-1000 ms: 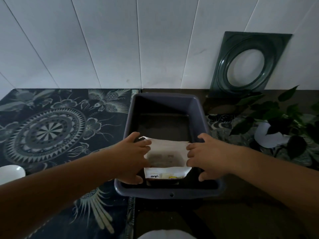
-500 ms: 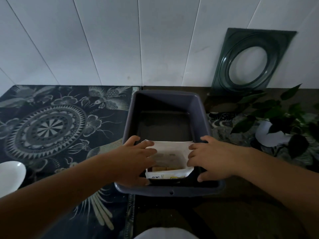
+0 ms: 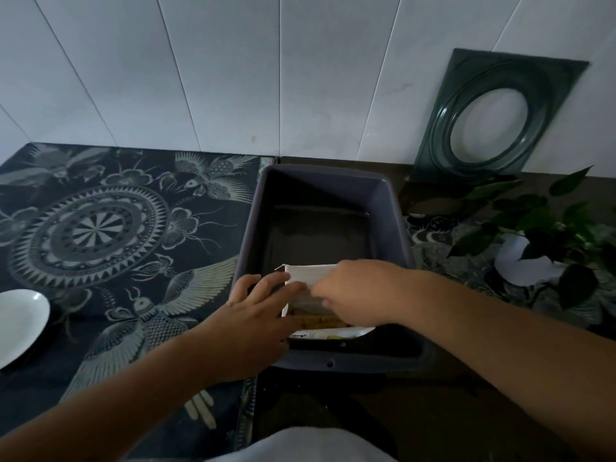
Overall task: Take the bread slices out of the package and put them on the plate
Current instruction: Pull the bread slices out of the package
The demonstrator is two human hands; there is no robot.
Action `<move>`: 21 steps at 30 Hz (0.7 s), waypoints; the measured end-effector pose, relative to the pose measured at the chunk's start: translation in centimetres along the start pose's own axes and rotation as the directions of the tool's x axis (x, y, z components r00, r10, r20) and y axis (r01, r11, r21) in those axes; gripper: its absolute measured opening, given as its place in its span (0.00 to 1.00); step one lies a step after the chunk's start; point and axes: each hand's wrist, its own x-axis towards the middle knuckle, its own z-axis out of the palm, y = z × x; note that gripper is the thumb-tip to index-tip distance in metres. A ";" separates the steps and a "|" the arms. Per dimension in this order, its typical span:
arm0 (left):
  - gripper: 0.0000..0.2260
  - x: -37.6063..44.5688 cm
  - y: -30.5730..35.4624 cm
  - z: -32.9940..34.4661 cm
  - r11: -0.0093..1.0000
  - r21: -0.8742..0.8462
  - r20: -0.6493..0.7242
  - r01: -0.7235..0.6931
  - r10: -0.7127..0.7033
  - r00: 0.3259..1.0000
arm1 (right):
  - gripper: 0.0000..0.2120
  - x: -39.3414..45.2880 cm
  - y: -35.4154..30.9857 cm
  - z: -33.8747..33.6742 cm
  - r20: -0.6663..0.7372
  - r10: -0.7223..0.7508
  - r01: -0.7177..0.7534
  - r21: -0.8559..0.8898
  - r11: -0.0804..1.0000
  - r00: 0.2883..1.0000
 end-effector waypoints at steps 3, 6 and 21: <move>0.21 -0.1 0.6 0.4 1.000 -0.017 0.008 0.006 -0.006 1.000 | 0.07 3.2 -0.5 1.1 0.236 0.103 -0.121 0.063 0.991 0.966; 0.22 -0.3 0.5 0.6 0.999 -0.022 0.019 0.029 -0.028 0.999 | 0.11 5.0 -0.6 2.7 0.230 0.258 -0.291 0.124 0.949 0.938; 0.18 0.2 0.4 1.1 0.990 -0.092 -0.013 0.111 -0.112 0.994 | 0.14 8.8 -1.0 6.6 0.123 0.225 -0.246 0.201 0.948 0.967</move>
